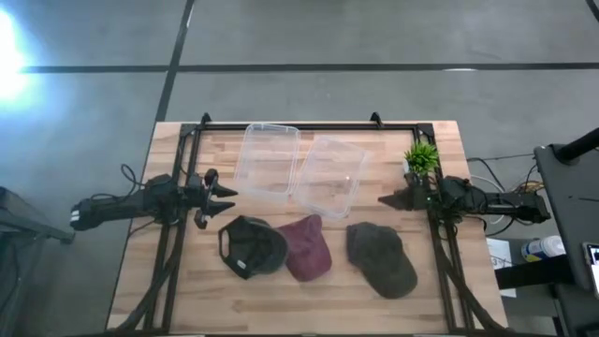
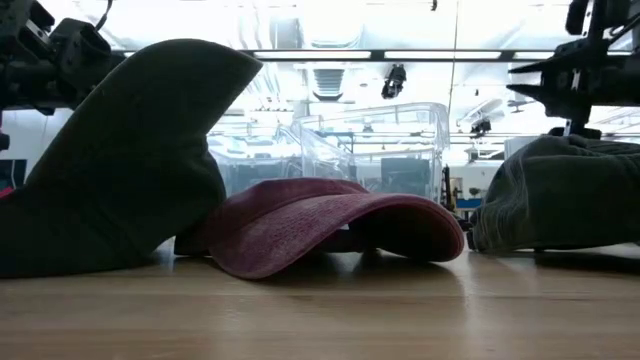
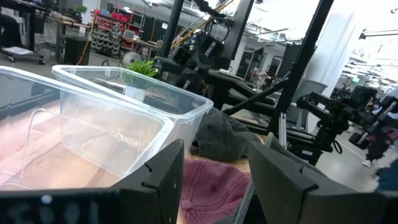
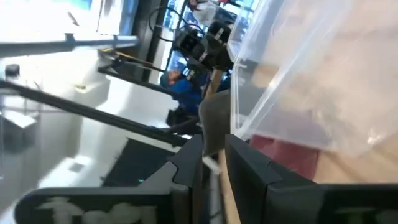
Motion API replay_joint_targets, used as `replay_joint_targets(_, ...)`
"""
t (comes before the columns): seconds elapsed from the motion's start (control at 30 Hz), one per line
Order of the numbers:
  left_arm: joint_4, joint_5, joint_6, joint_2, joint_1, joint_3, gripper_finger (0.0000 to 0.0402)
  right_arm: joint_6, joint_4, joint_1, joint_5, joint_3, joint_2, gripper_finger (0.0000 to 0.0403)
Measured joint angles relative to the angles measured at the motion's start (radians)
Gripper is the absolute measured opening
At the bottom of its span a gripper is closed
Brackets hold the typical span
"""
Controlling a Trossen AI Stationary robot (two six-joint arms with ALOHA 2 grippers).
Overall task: Pick and place caps into container
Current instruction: Put the right black cap into the right transparent container
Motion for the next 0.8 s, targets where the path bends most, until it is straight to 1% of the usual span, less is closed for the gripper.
replay_joint_targets(0.07, 0.000, 0.000, 0.000, 0.000, 0.000, 0.000, 0.0174, 0.057, -0.026, 0.000, -0.023, 0.000, 0.008, 0.0068)
replay_joint_targets(0.1, 0.000, 0.000, 0.000, 0.000, 0.000, 0.000, 0.0174, 0.071, -0.031, 0.000, -0.052, 0.000, 0.018, 0.0068)
replay_joint_targets(0.17, 0.000, 0.000, 0.000, 0.000, 0.000, 0.000, 0.0174, 0.077, -0.018, 0.006, -0.113, 0.000, 0.048, 0.0068)
replay_joint_targets(0.27, 0.000, 0.000, 0.000, 0.000, 0.000, 0.000, 0.0174, 0.057, -0.058, 0.041, -0.143, 0.032, 0.092, 0.0075)
replay_joint_targets(0.33, 0.000, 0.000, 0.000, 0.000, 0.000, 0.000, 0.0174, 0.031, -0.171, 0.076, -0.145, 0.093, 0.133, 0.0088)
replay_joint_targets(0.43, 0.000, 0.000, 0.000, 0.000, 0.000, 0.000, 0.0174, -0.044, -0.404, 0.154, -0.124, 0.235, 0.229, 0.0112)
replay_joint_targets(0.53, 0.000, 0.000, 0.000, 0.000, 0.000, 0.000, 0.0174, -0.136, -0.624, 0.246, -0.037, 0.403, 0.360, 0.0137)
replay_joint_targets(0.6, 0.000, 0.000, 0.000, 0.000, 0.000, 0.000, 0.0174, -0.192, -0.746, 0.314, 0.024, 0.511, 0.472, 0.0150)
replay_joint_targets(0.73, 0.000, 0.000, 0.000, 0.000, 0.000, 0.000, 0.0174, -0.232, -0.947, 0.458, 0.059, 0.686, 0.720, 0.0168)
replay_joint_targets(0.8, 0.000, 0.000, 0.000, 0.000, 0.000, 0.000, 0.0174, -0.246, -0.981, 0.546, 0.066, 0.754, 0.847, 0.0174)
